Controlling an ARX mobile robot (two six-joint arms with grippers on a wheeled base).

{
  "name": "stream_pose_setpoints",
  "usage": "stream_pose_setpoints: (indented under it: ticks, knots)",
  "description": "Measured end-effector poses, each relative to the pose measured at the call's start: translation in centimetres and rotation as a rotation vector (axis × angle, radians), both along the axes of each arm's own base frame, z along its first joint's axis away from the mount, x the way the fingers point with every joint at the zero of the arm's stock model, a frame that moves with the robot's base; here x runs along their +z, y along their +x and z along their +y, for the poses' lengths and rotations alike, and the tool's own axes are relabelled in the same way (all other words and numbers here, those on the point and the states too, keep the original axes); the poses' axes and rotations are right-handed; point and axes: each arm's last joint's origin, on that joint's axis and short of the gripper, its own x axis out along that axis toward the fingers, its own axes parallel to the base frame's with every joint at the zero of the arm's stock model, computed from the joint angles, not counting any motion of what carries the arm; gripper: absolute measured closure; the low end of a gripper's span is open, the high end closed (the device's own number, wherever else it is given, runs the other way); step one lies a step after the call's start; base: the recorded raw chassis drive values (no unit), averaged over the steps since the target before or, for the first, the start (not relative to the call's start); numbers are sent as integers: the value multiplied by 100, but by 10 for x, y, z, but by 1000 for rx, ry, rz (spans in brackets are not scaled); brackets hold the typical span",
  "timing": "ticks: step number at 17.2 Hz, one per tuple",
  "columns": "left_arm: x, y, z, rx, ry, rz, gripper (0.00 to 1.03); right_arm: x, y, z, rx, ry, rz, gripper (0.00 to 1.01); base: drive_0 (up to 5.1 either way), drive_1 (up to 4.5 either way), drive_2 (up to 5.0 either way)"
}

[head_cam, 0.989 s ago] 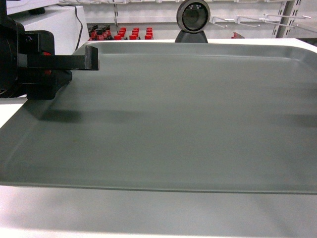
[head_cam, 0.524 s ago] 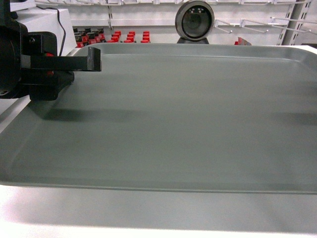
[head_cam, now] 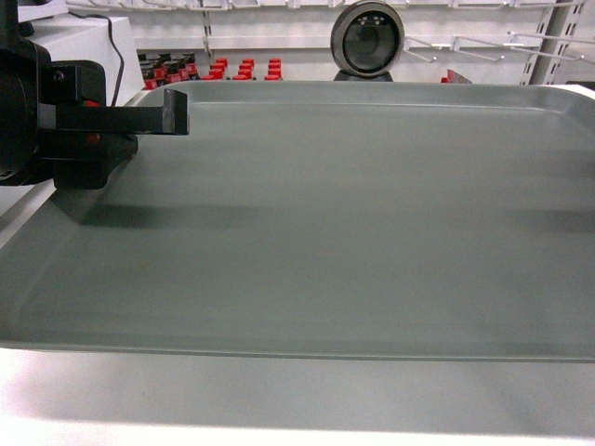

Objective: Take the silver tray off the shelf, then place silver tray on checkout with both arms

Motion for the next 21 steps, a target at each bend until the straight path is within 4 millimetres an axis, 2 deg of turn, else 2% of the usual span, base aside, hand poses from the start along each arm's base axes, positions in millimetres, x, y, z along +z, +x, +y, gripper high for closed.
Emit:
stream_pose_setpoints:
  ticks: [9, 10, 11, 13, 17, 21]
  knots:
    - [0, 0, 0, 1, 0, -1, 99, 0, 0, 0, 0, 0, 0, 98, 1, 415, -413]
    - [0, -1, -5, 65, 1, -92, 100, 1, 1, 0, 5, 12, -27, 98, 1, 415, -413]
    - [2, -2, -9, 150, 25, -149, 100, -1, 3, 0, 20, 48, -139, 99, 1, 415, -413]
    - [17, 3, -13, 273, 45, -258, 100, -4, 8, -2, 53, 107, -286, 99, 1, 415, -413]
    - [25, 21, -22, 251, 60, -275, 99, 2, 23, -11, 49, 118, -307, 99, 1, 415, -413]
    - [25, 59, -37, 213, 68, -212, 100, 1, 60, -23, 44, 81, -221, 99, 1, 415, -413]
